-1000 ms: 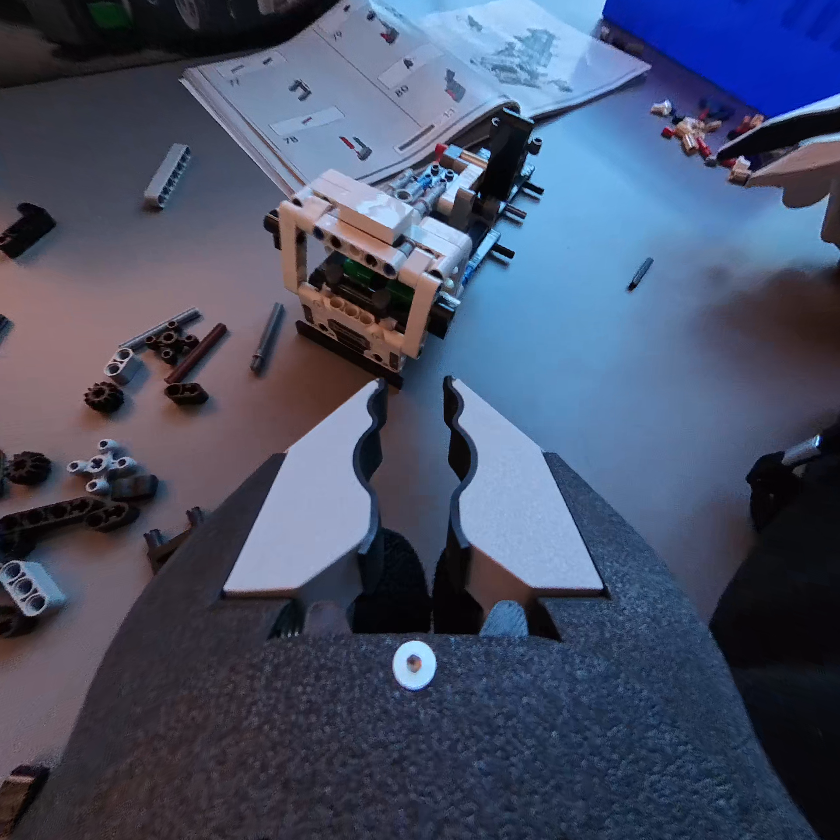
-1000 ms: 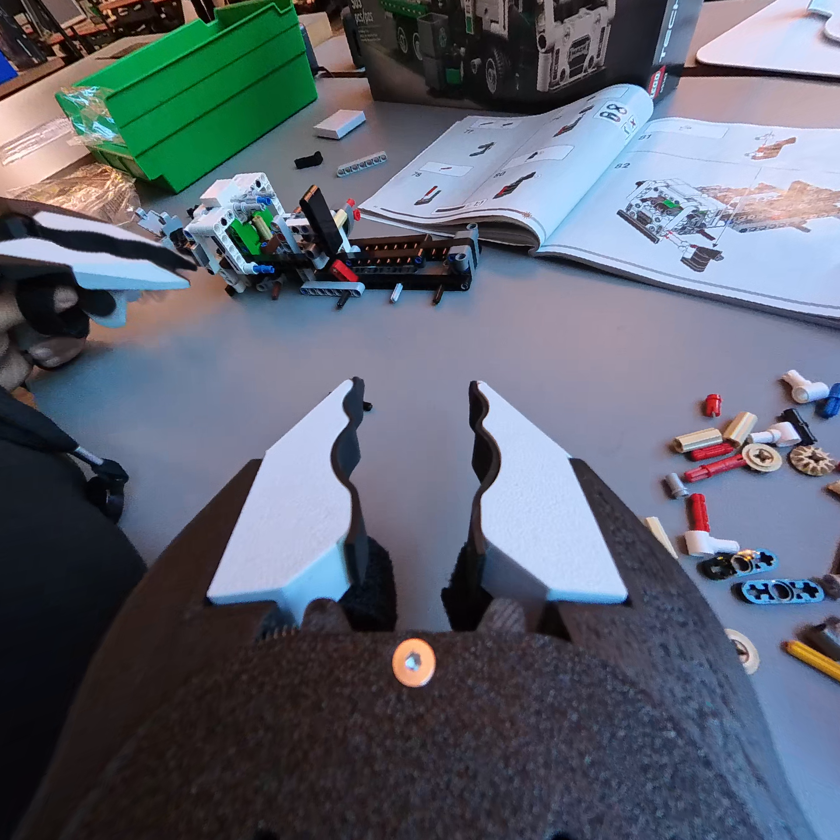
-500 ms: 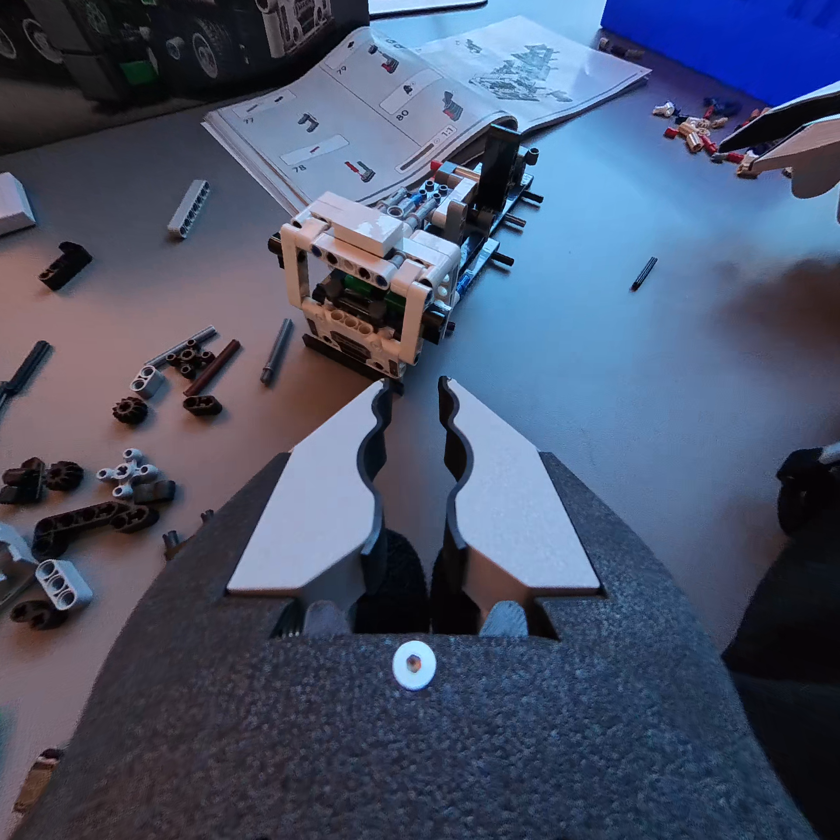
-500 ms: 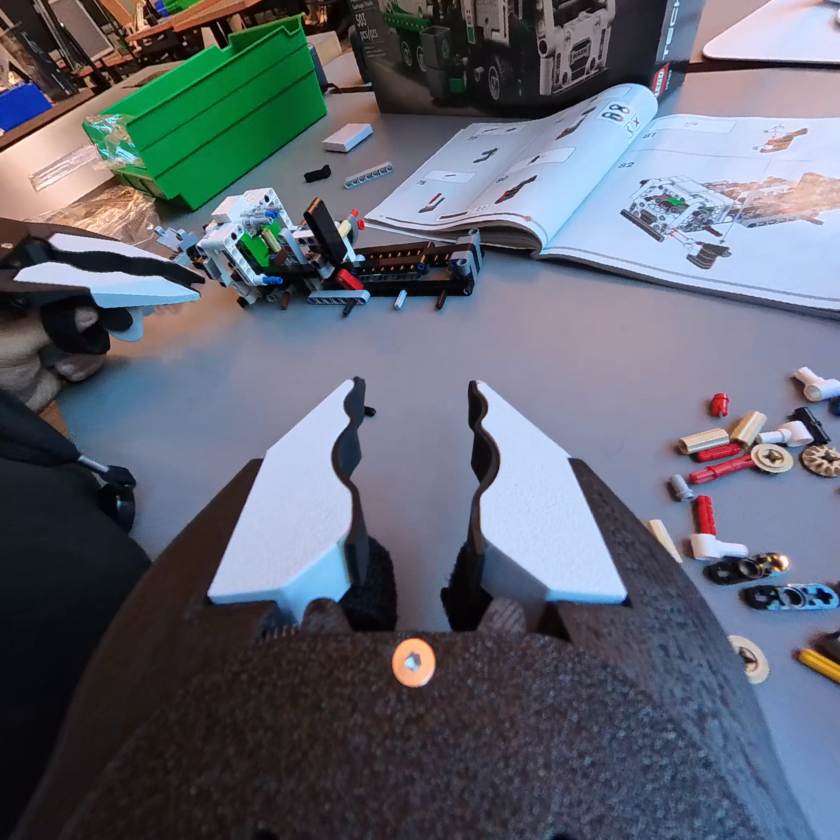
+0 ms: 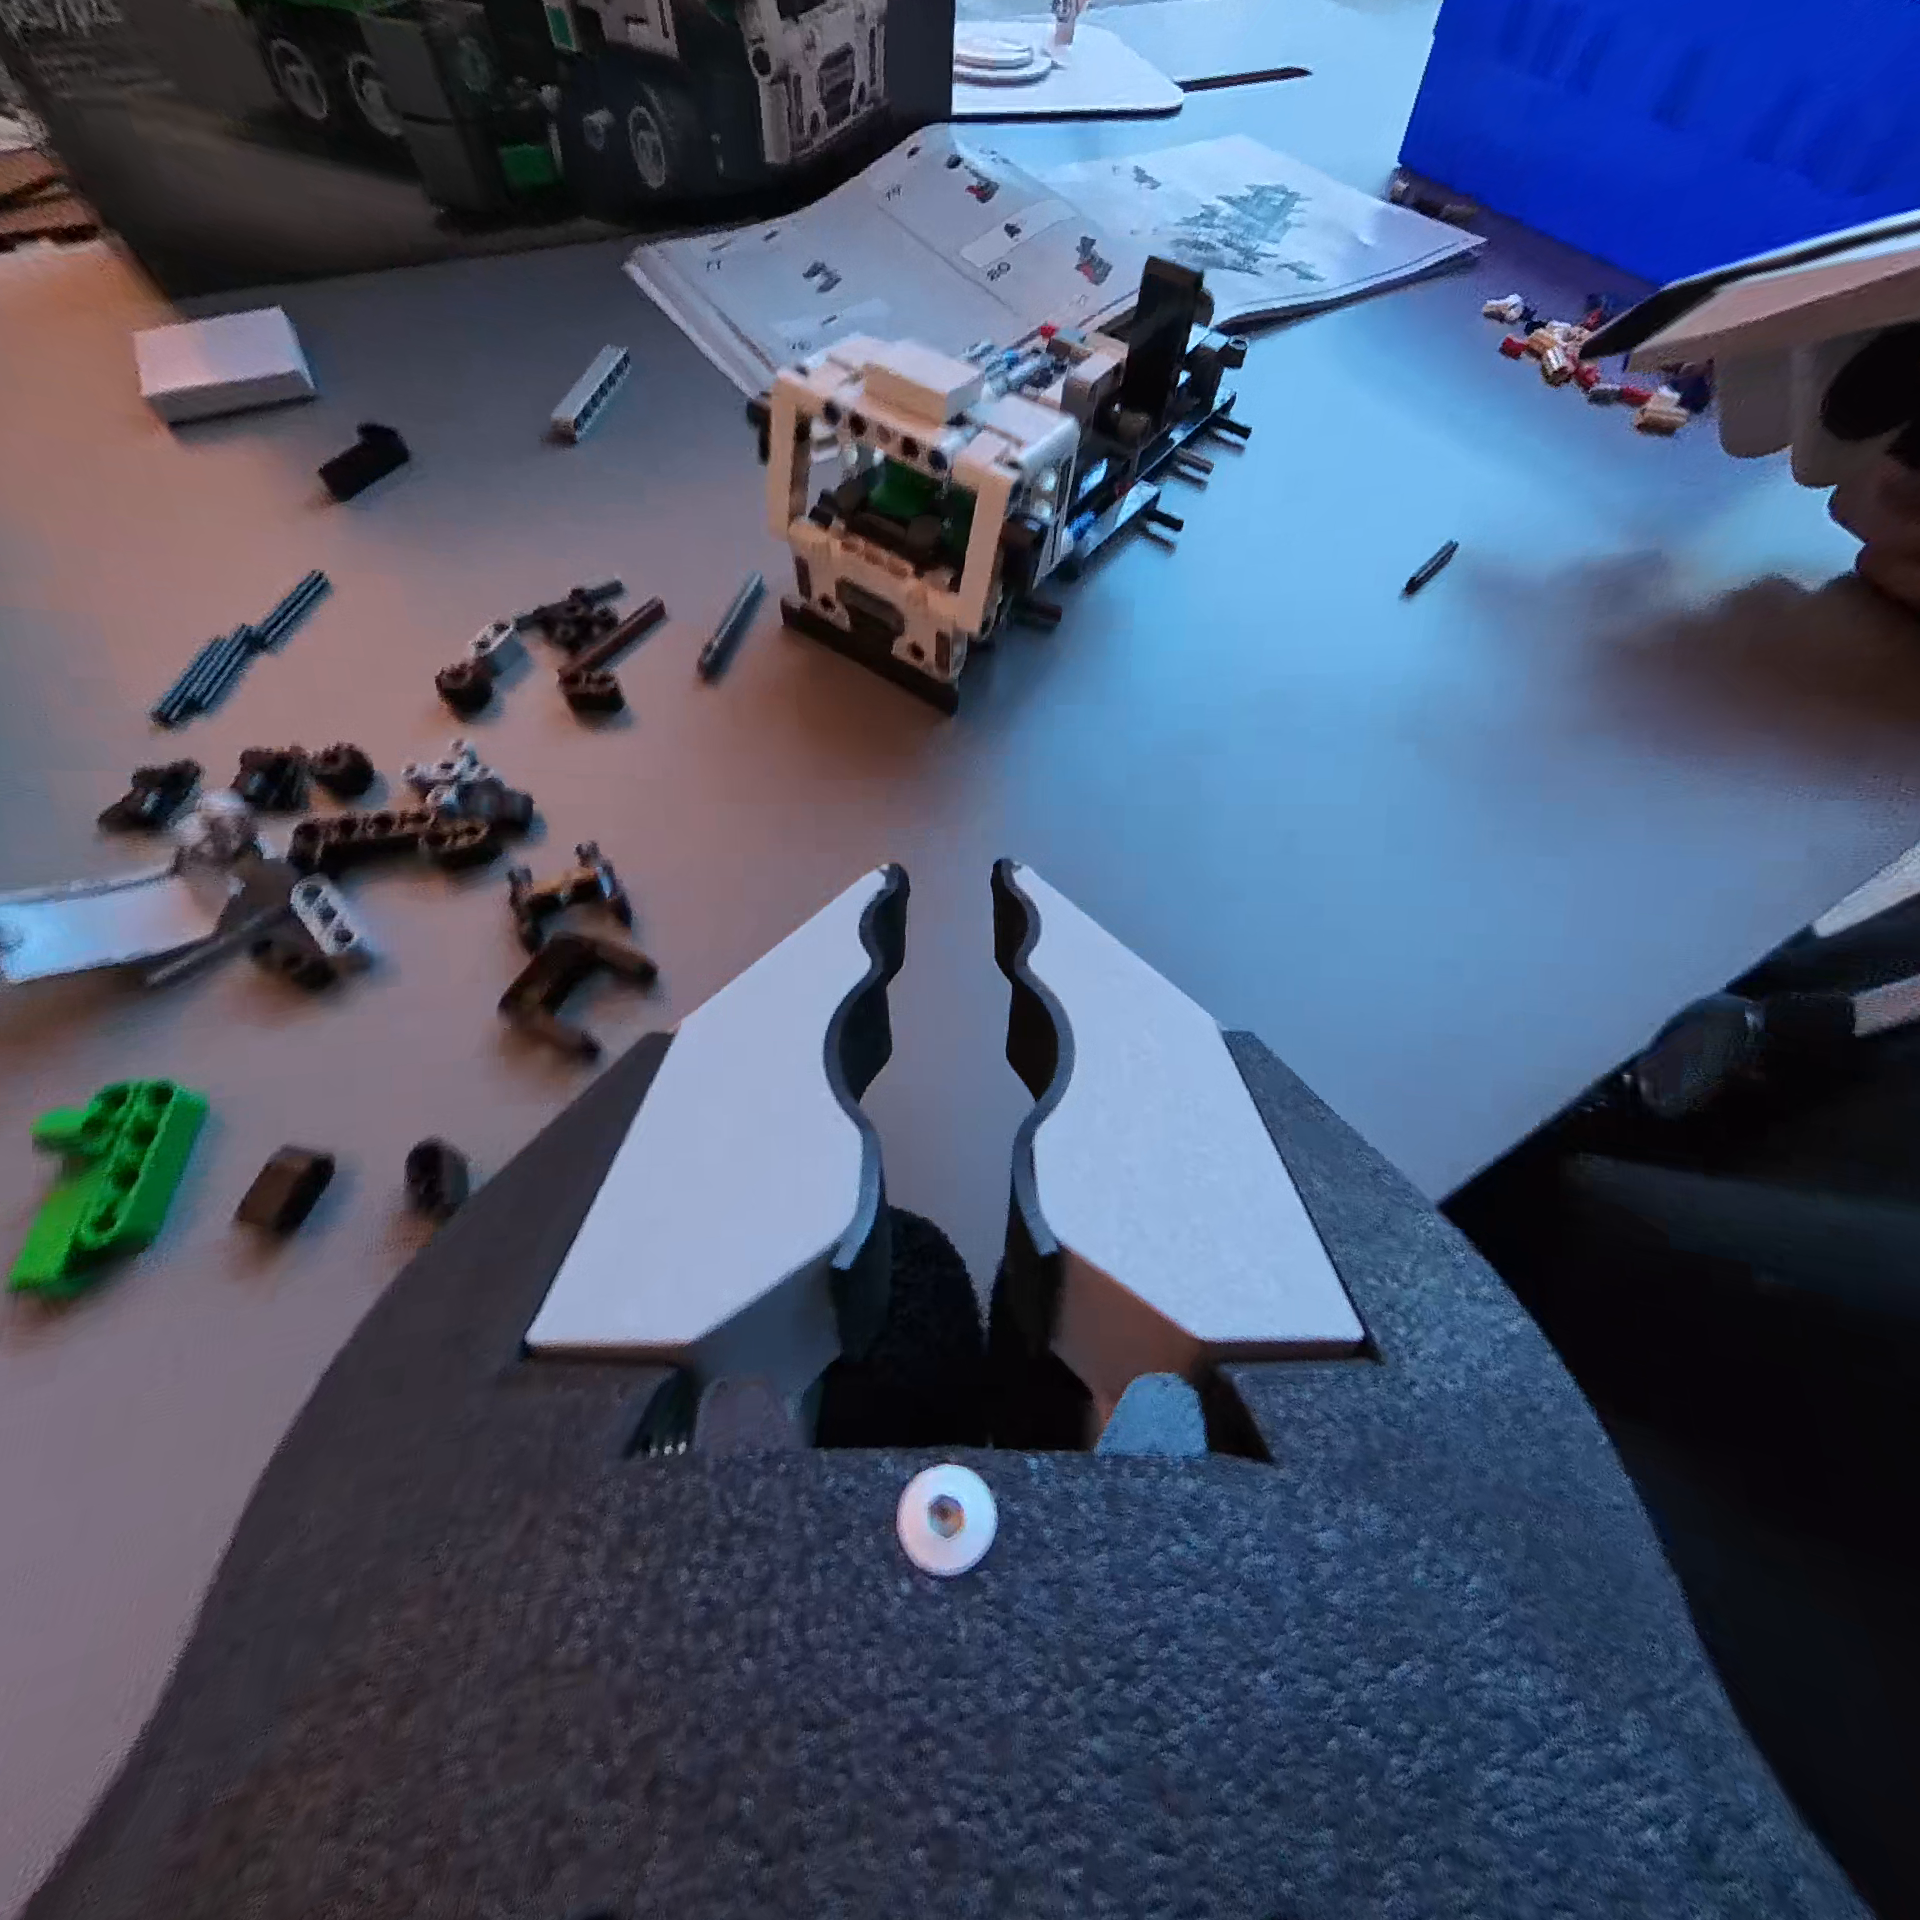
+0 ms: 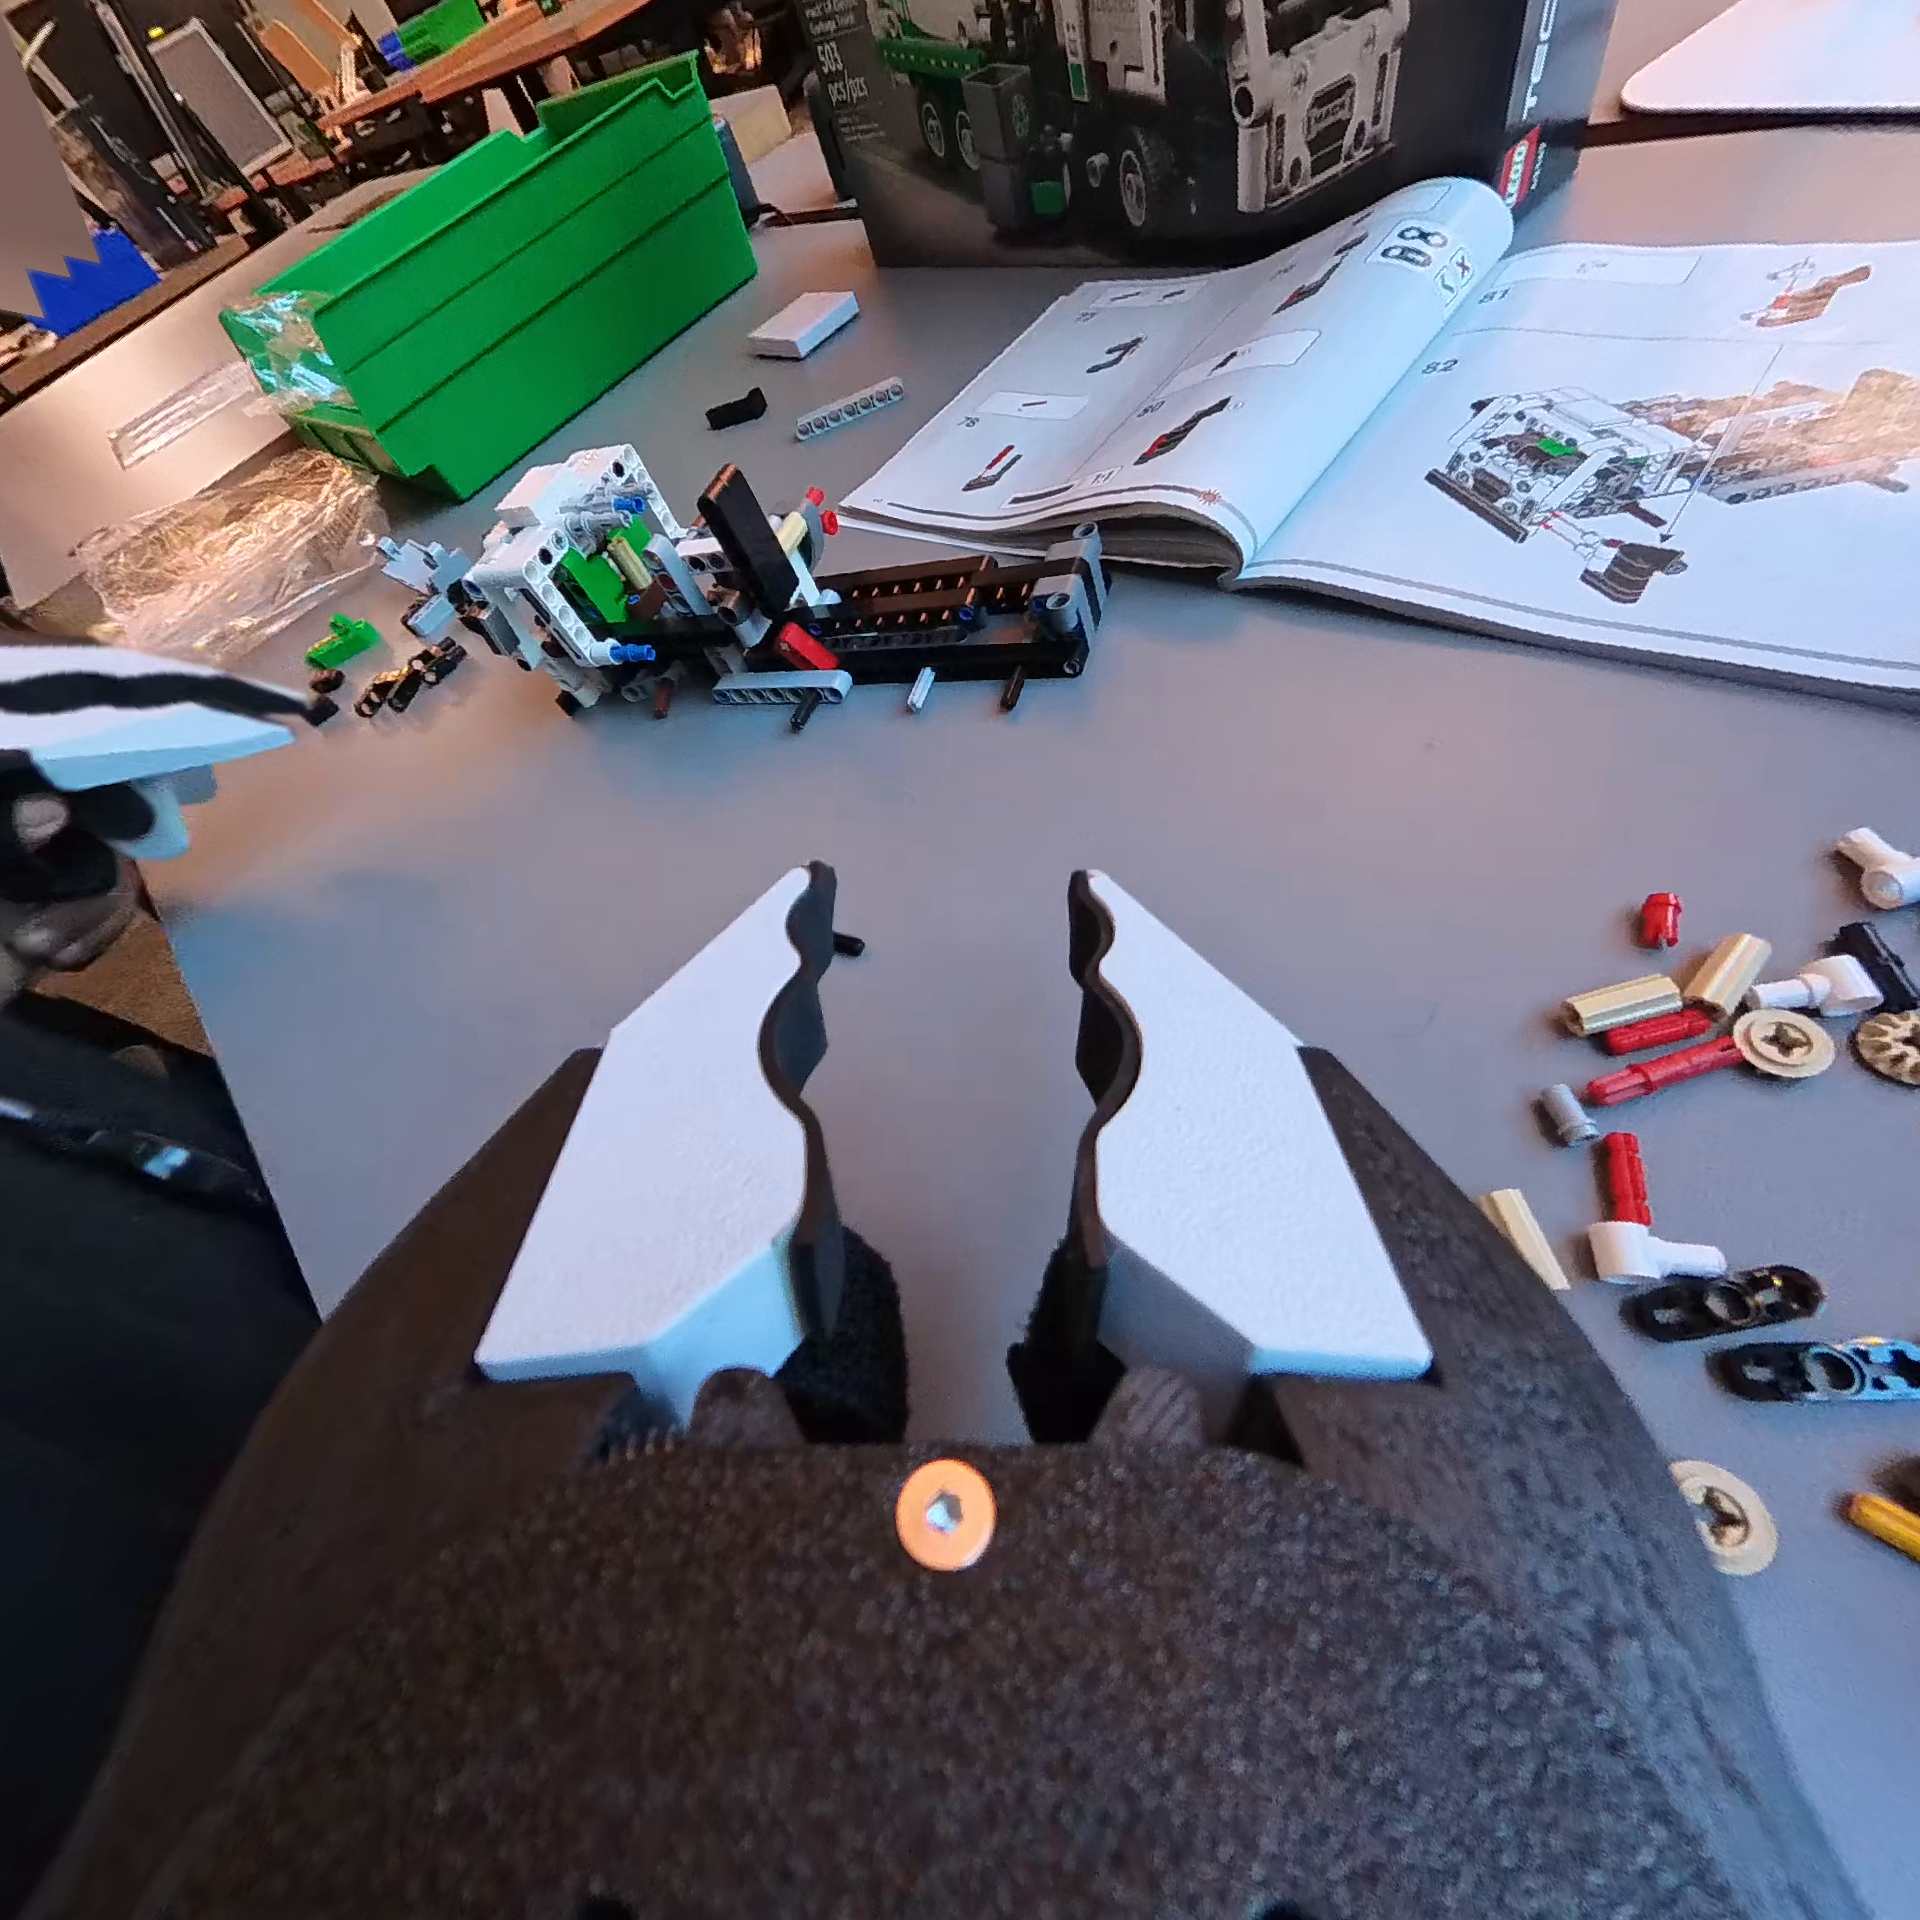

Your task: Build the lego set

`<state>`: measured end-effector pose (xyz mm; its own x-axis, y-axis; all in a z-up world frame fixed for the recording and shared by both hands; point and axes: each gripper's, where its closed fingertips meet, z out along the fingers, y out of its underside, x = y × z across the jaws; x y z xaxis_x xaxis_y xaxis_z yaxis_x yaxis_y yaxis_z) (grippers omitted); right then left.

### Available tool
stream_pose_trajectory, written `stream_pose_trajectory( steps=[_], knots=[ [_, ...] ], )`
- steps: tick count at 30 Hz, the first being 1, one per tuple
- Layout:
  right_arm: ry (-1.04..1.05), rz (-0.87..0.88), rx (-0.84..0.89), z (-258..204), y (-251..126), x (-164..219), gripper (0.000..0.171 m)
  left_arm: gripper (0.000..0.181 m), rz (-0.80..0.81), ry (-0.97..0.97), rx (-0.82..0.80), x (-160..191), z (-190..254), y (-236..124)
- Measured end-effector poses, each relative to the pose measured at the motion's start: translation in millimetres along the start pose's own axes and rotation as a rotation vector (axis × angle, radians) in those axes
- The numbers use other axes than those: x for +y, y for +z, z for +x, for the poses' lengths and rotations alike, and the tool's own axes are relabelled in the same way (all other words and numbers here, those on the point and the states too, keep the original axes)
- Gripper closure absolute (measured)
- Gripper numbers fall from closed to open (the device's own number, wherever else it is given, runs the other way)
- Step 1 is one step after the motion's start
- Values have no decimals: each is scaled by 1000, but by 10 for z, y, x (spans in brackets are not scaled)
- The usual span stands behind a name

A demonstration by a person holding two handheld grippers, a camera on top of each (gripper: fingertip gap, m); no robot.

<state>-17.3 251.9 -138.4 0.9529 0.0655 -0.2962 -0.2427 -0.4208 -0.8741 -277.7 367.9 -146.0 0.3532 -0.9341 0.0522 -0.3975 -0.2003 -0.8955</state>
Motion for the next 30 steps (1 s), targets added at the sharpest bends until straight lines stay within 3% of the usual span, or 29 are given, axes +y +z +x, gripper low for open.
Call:
stream_pose_trajectory(
  steps=[10, 17, 30],
  knots=[
    [-77, -2, 44, -29, 0, 8, 126, 167, -95, -37, -232, 344, -659, -513],
    [-98, -1, 59, -44, -12, 15, 126, 166, -126, -98, -255, 409, -858, -457],
    [-85, 4, 43, -50, -18, 8, 126, 166, -137, -48, -256, 215, -869, -267]
  ],
)
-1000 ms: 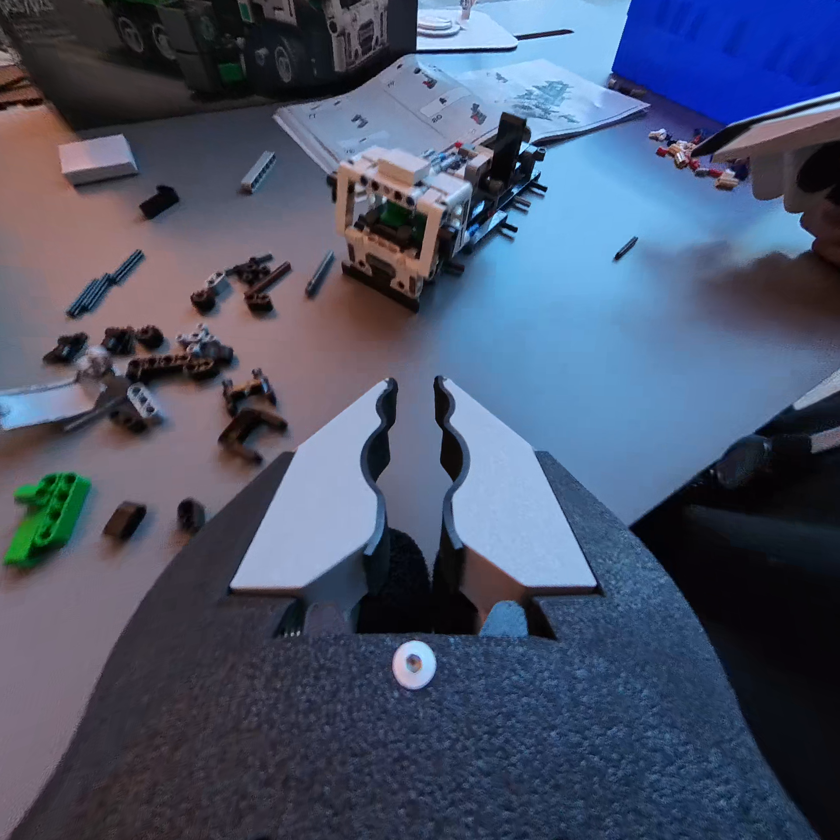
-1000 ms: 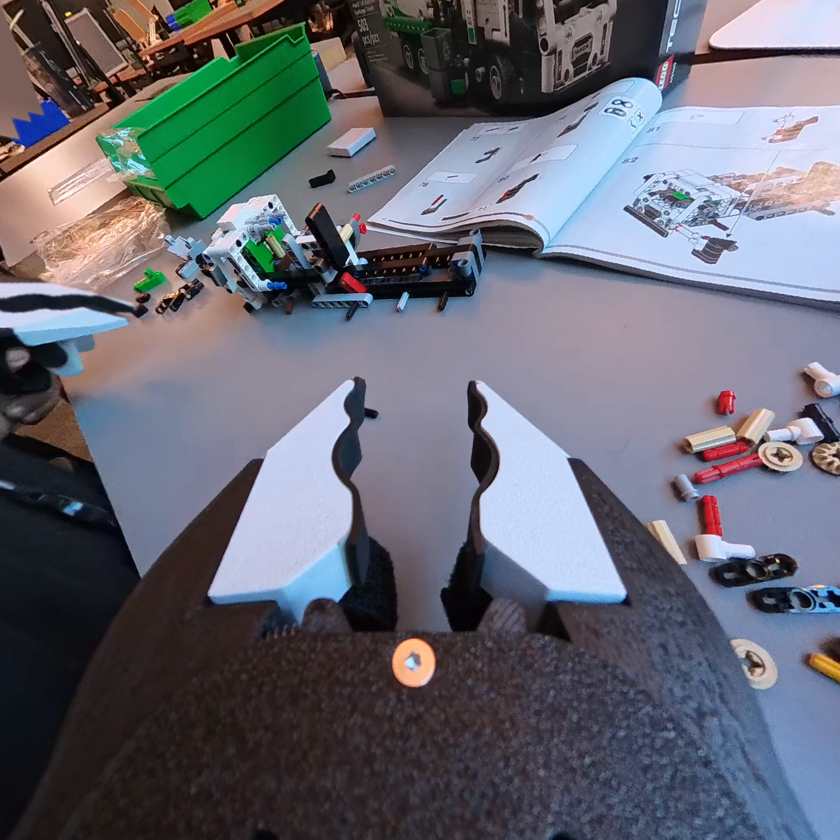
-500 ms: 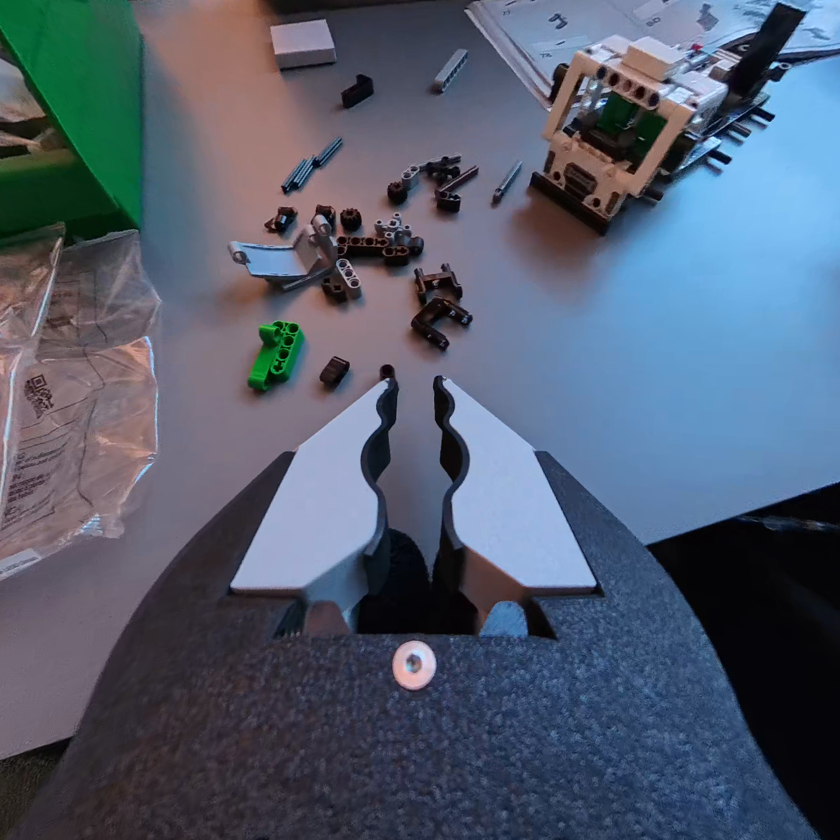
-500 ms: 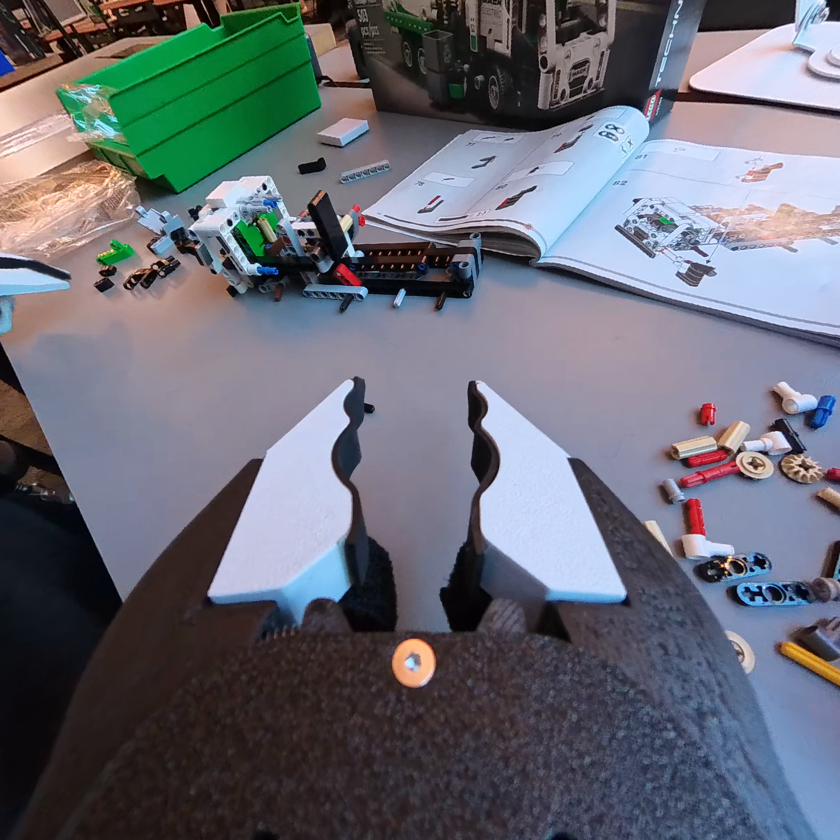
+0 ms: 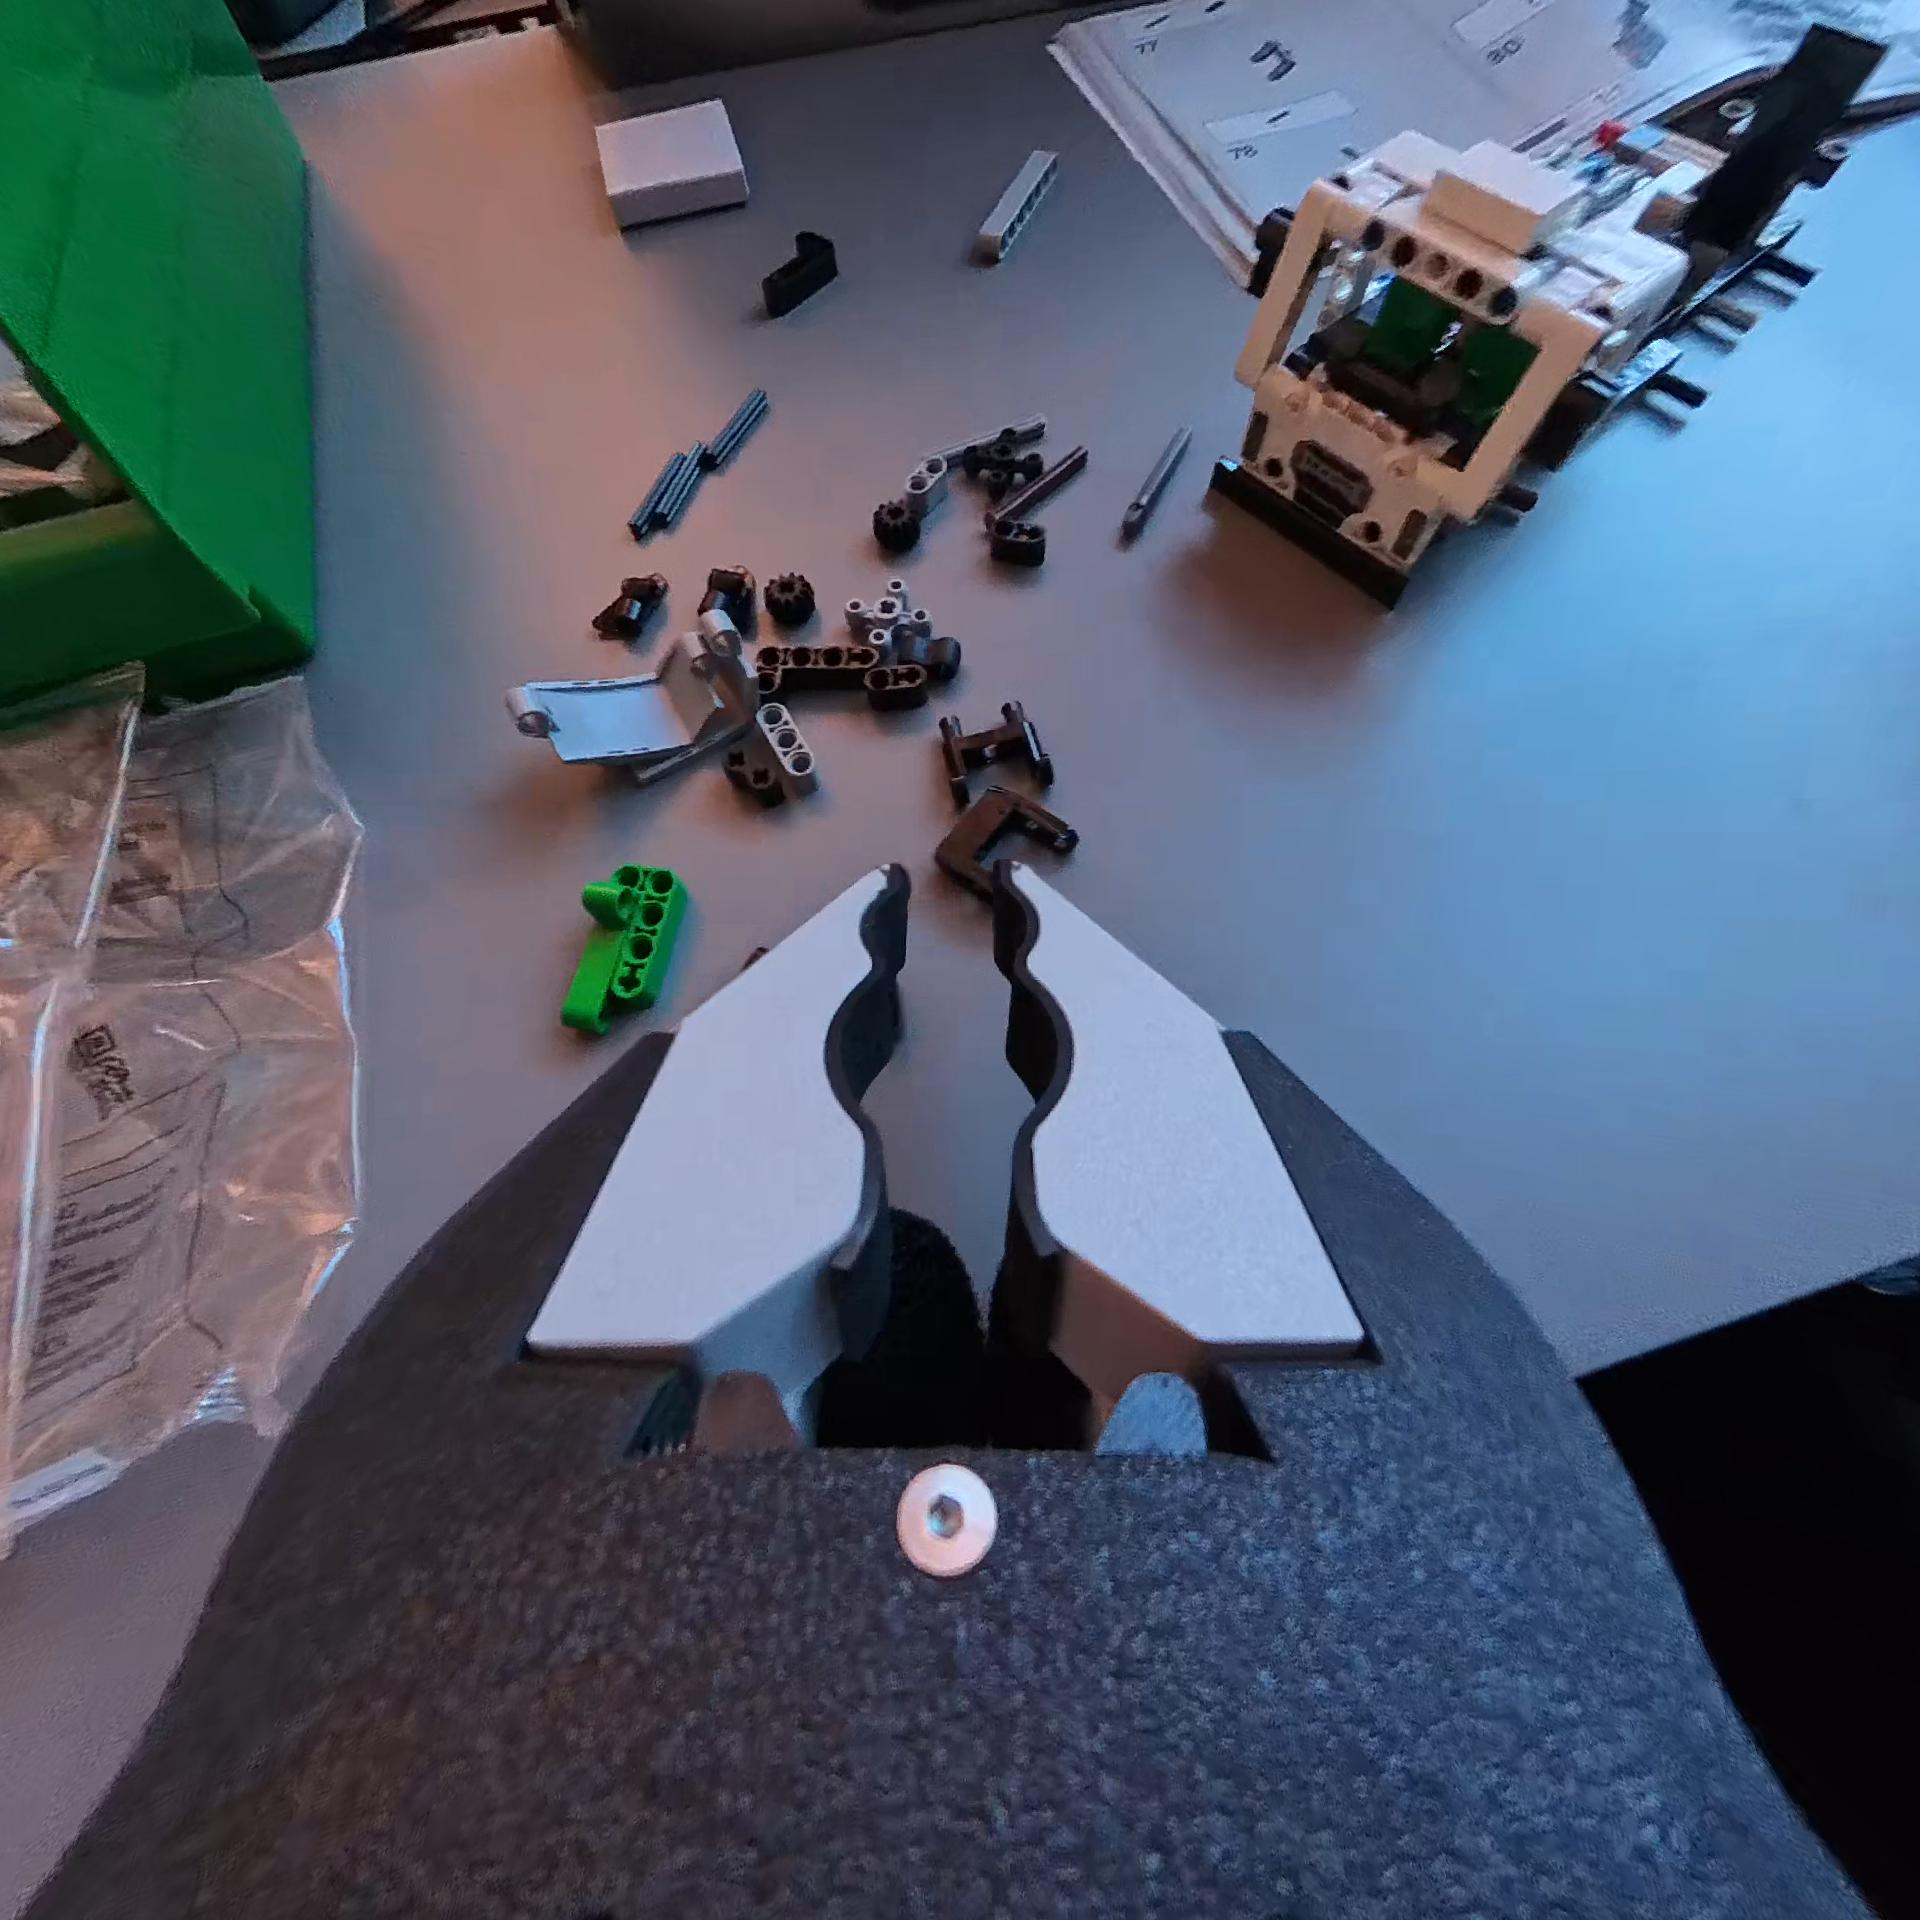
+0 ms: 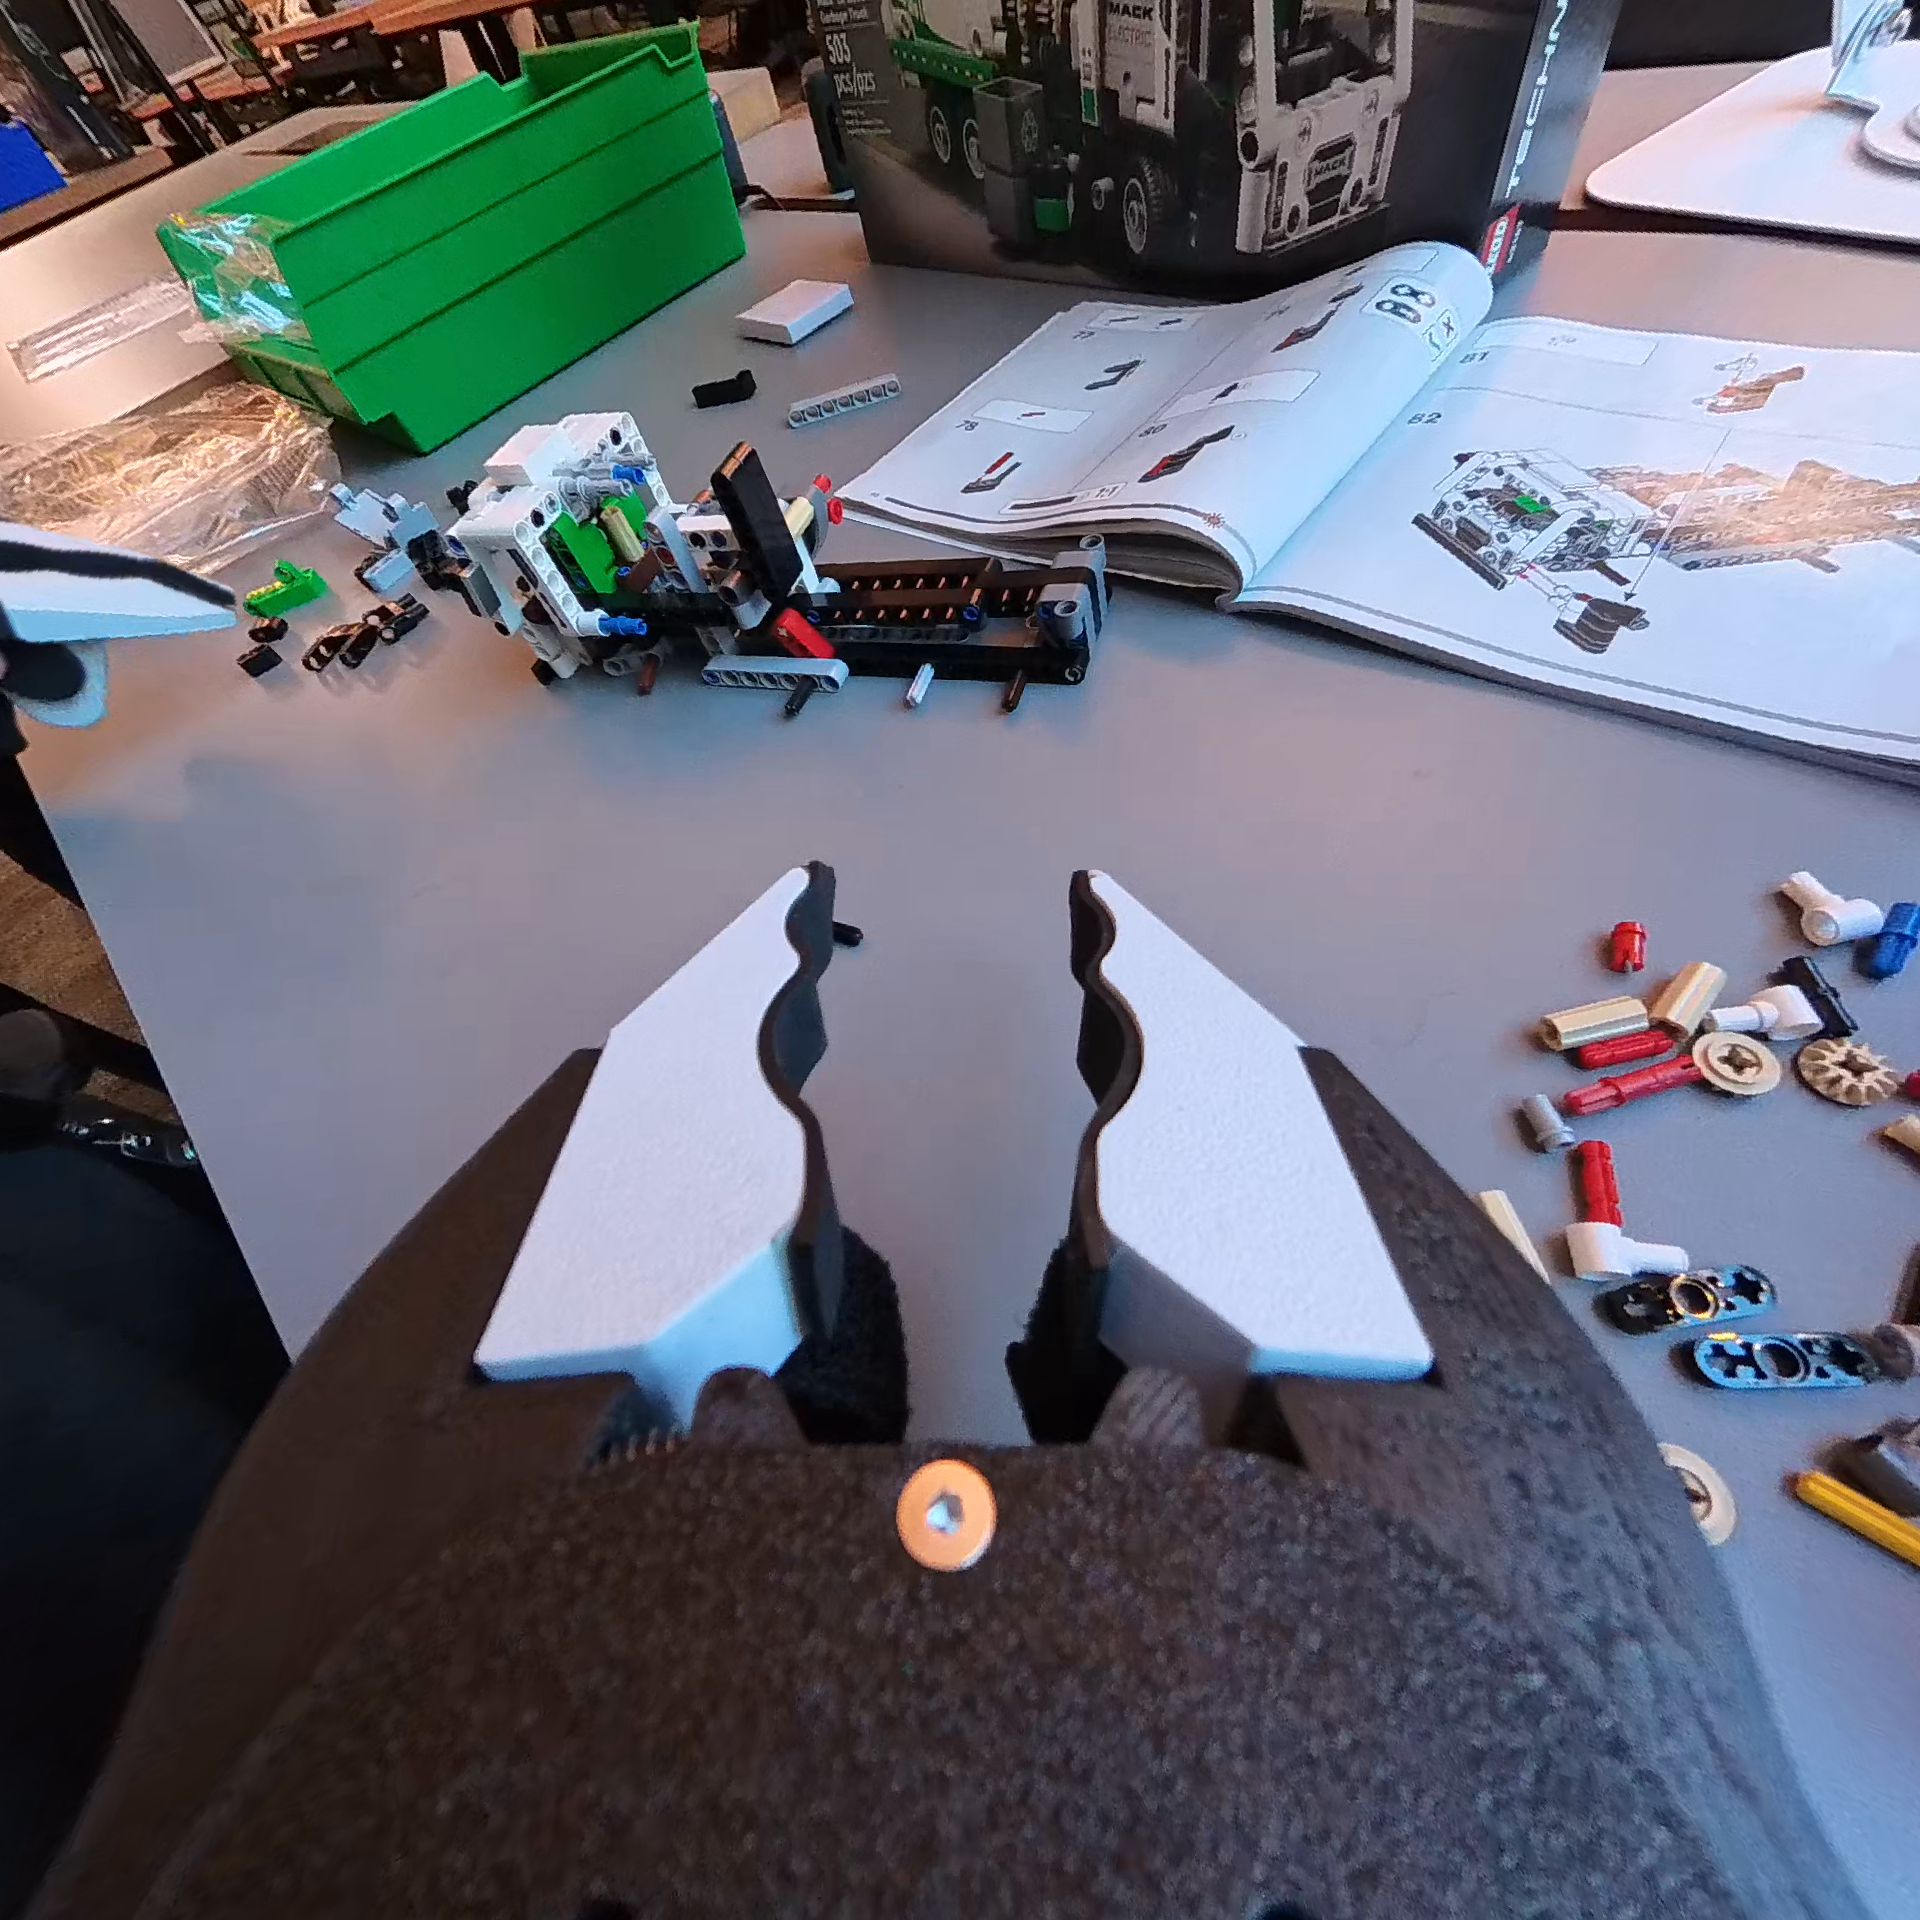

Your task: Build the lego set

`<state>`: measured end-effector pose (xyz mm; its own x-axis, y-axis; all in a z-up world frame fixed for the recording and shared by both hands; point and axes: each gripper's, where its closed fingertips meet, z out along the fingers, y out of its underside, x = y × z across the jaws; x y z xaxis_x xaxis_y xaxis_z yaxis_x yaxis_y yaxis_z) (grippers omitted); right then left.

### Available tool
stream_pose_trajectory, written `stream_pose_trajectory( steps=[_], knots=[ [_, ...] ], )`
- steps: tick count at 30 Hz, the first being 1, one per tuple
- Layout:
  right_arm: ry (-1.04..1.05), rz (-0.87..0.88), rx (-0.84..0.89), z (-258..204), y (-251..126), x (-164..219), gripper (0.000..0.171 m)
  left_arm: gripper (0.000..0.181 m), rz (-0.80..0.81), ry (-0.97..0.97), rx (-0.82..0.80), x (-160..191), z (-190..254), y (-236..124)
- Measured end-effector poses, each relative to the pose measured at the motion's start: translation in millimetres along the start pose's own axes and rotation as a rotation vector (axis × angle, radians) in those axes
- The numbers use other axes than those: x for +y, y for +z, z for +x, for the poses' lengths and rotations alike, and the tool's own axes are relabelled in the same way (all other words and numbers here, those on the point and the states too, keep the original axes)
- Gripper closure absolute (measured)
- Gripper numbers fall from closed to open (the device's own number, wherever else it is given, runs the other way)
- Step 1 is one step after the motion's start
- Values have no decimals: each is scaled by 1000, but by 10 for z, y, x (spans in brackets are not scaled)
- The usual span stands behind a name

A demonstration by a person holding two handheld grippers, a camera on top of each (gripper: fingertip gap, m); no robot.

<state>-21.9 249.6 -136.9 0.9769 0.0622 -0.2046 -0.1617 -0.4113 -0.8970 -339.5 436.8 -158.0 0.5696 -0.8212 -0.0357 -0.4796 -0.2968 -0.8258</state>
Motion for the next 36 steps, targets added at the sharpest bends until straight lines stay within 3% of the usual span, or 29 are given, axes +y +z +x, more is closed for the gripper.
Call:
stream_pose_trajectory(
  steps=[25, 31, 36],
  knots=[
    [35, 13, -15, 18, -15, -17, 126, 166, -34, 68, -26, -154, -189, 84],
    [33, 8, 38, 60, -44, 9, 126, 166, 21, 48, 64, -314, 34, 159],
    [46, 50, 207, 189, -325, 72, 140, 166, 59, 94, 219, -451, 513, 277]
  ],
)
